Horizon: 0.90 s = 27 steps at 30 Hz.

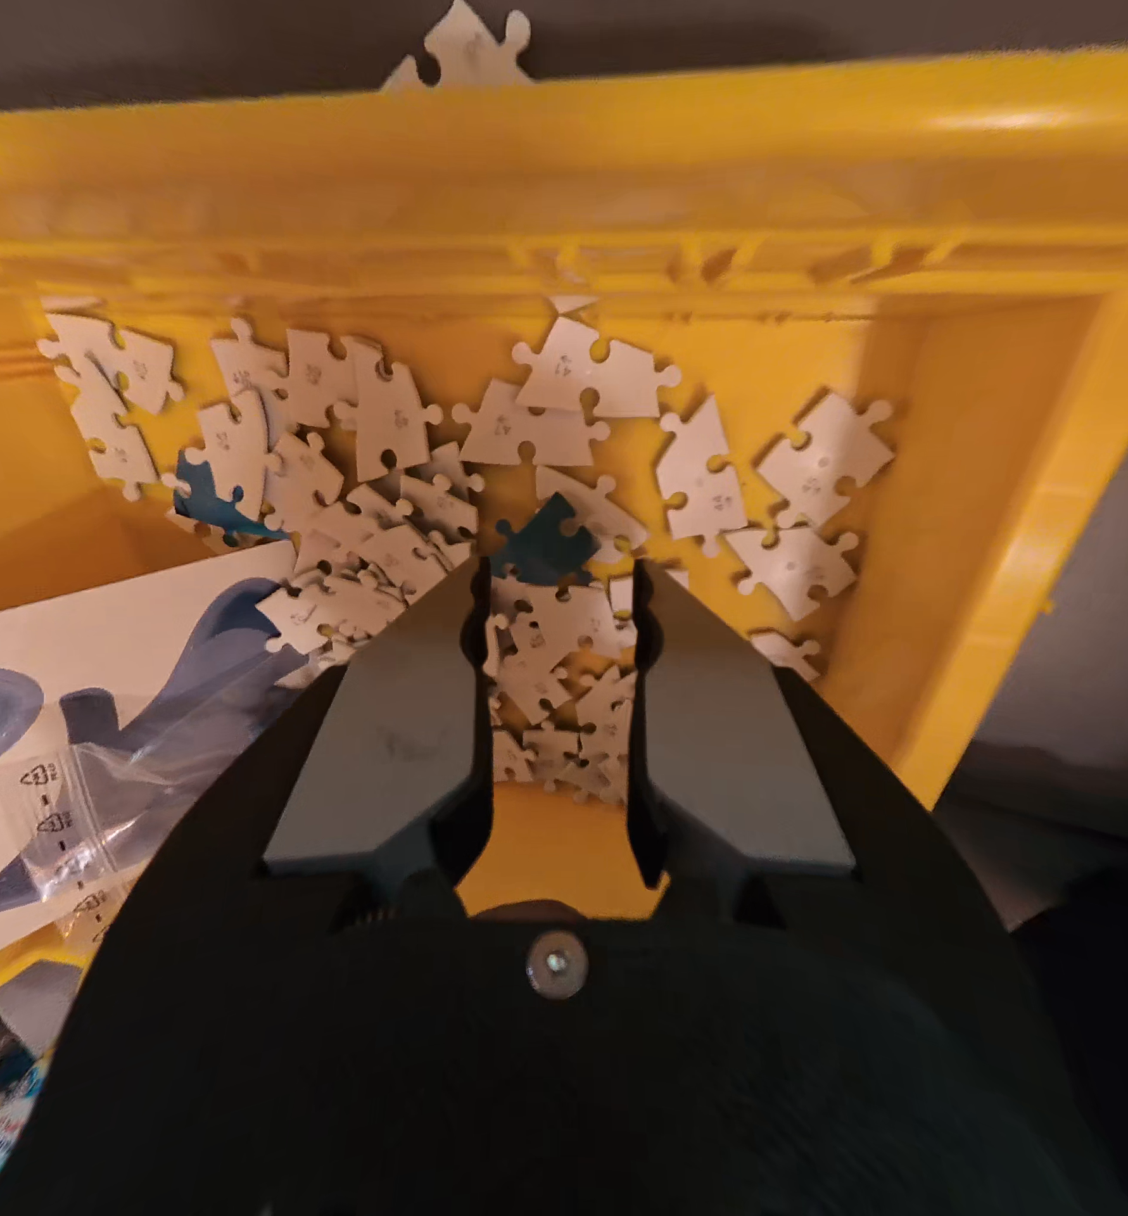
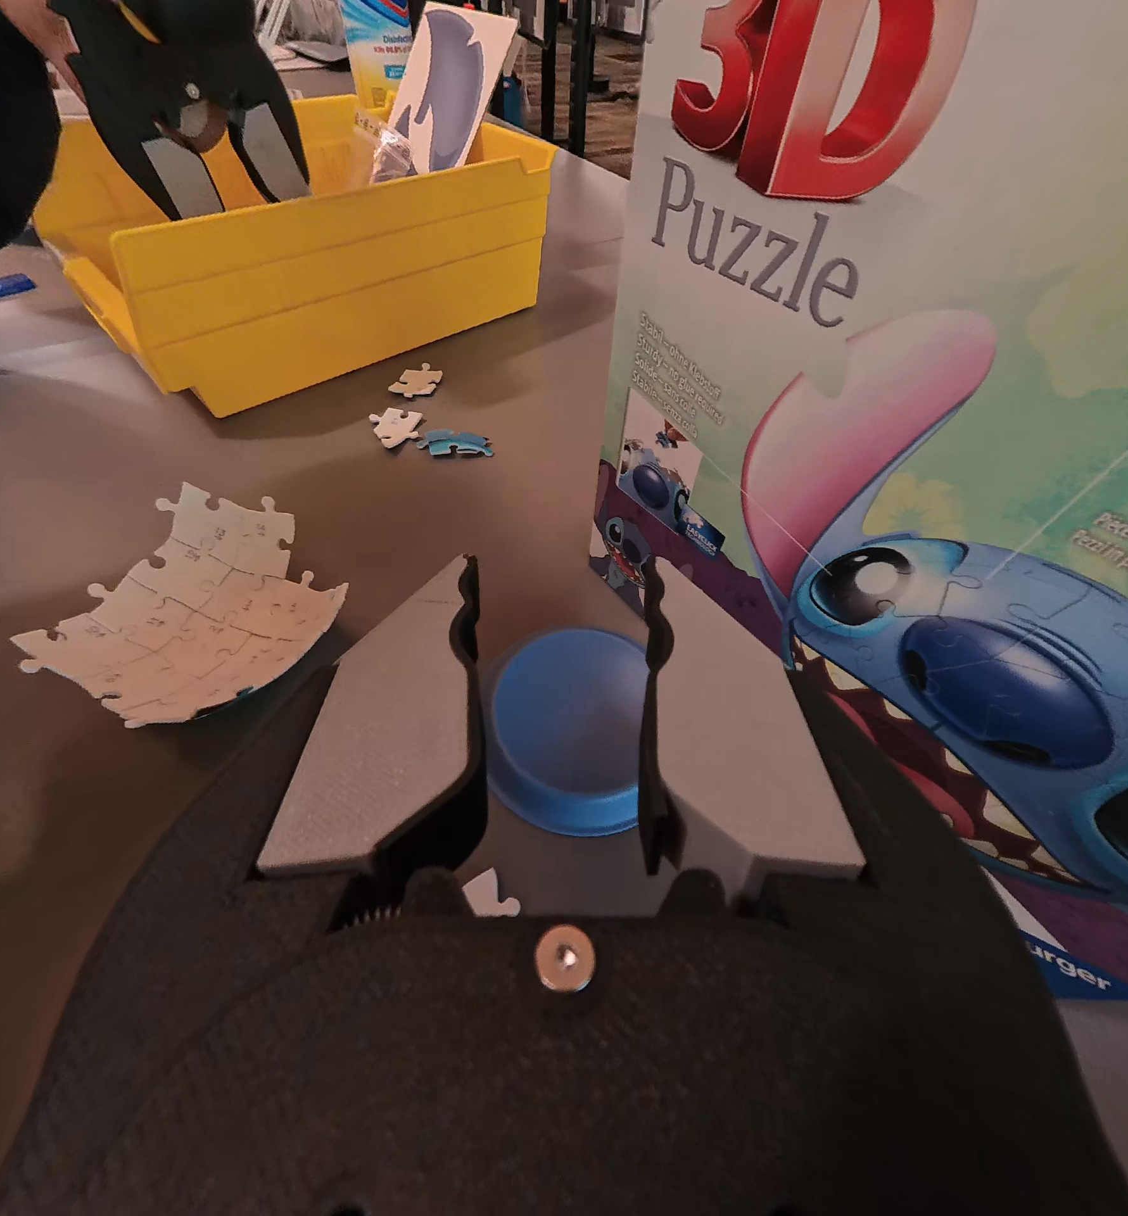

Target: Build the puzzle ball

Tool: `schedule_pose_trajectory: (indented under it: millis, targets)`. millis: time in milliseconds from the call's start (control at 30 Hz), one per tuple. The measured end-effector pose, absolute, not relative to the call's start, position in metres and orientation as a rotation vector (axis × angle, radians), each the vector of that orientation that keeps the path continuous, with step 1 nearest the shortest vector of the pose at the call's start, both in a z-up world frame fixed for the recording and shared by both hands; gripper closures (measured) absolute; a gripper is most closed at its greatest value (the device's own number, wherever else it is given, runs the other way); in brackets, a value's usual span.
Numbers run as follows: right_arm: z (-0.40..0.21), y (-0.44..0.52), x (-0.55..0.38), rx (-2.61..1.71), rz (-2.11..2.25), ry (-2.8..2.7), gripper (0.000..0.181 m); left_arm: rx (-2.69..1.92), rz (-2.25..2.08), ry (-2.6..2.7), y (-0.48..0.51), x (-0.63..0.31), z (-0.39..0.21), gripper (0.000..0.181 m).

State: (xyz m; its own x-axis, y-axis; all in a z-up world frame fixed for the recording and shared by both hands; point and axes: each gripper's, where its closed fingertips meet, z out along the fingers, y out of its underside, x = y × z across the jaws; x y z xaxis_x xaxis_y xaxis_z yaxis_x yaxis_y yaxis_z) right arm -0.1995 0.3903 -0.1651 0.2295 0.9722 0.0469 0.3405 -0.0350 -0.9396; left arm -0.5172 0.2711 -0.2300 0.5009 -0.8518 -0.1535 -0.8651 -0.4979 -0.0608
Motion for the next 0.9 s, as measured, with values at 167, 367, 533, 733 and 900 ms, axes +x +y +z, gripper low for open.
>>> schedule_pose_trajectory:
  millis: [167, 367, 533, 733, 900]
  targets:
    - [-0.162, 0.389, -0.199, -1.539, 0.800, -1.280, 0.134, -2.682, 0.128, 1.498, 0.269, -0.520, -0.243, 0.133]
    - [-0.164, 0.390, -0.199, -1.548, 0.811, -1.278, 0.134, -2.773, -0.025, 1.421, 0.268, -0.515, -0.247, 0.145]
    - [-0.166, 0.390, -0.200, -1.553, 0.811, -1.284, 0.134, -2.733, -0.010, 1.457, 0.268, -0.519, -0.245, 0.150]
    - [-0.165, 0.390, -0.200, -1.552, 0.808, -1.286, 0.134, -2.650, -0.116, 1.483, 0.258, -0.512, -0.223, 0.150]
    - [-0.166, 0.389, -0.200, -1.553, 0.811, -1.288, 0.134, -2.551, -0.613, 1.516, 0.225, -0.474, -0.194, 0.150]
